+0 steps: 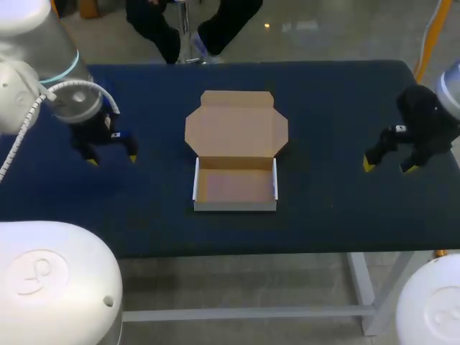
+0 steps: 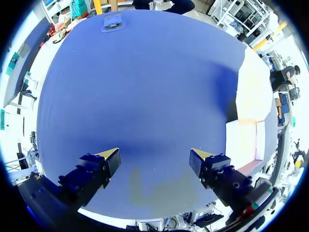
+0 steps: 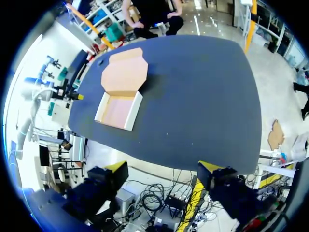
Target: Assemble the packaging by folding the flat box into shape, placing the metal phone stand inside, and closing the box properly
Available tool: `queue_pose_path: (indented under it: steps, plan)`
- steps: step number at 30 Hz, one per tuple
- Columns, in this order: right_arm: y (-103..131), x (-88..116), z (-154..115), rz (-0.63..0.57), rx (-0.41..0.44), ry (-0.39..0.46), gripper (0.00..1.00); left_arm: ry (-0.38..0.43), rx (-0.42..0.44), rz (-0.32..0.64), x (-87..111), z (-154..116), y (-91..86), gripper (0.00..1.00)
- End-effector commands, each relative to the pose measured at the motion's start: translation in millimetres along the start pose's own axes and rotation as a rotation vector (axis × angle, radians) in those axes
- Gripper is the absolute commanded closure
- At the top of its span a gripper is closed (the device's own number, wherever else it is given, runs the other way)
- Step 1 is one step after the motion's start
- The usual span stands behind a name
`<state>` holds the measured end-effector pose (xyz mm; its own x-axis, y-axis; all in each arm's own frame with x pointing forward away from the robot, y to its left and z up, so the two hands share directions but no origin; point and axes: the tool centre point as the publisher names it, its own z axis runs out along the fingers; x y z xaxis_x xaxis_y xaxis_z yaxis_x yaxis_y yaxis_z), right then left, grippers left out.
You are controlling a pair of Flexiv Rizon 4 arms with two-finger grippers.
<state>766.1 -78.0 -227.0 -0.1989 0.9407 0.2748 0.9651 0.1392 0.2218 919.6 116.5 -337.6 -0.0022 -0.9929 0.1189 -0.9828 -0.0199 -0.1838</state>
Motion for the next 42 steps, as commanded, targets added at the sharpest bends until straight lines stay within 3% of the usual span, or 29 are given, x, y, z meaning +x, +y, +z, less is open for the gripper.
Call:
queue_pose_path:
  steps: [1,14,20,42]
  plan:
    - [0,1,-2,0.000,0.003,-0.002,0.00,-0.007,-0.040,-0.008,-3.6,17,-26.4,0.00]
    - [0,1,-2,0.000,0.003,-0.002,0.00,-0.044,-0.064,-0.074,-25.6,53,-93.6,0.00]
    - [0,1,-2,0.000,0.003,-0.002,0.00,-0.064,-0.073,-0.093,-35.5,63,-116.3,0.00]
    - [0,1,-2,0.000,0.003,-0.002,0.00,-0.078,-0.077,-0.142,-71.0,76,-168.0,0.00]
